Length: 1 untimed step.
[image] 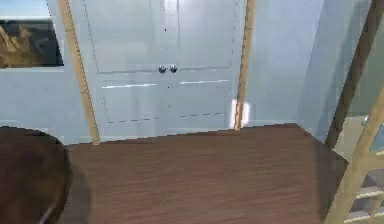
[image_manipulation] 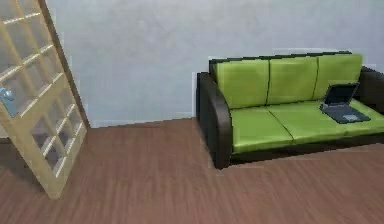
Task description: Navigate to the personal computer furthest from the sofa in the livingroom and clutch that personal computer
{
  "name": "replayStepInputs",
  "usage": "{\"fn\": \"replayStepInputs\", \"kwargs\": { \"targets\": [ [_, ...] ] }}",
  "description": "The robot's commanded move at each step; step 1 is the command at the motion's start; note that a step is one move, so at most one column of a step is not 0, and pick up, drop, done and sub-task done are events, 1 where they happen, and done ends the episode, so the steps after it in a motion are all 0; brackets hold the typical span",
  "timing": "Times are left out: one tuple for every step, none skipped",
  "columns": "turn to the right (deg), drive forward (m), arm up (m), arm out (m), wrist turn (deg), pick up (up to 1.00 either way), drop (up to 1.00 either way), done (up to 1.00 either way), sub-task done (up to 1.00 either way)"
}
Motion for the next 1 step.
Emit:
{"fn": "replayStepInputs", "kwargs": {
  "targets": [
    [-45.0, 0.00, 0.00, 0.00, 0.0, 0.00, 0.00, 0.00, 0.00]
  ]
}}
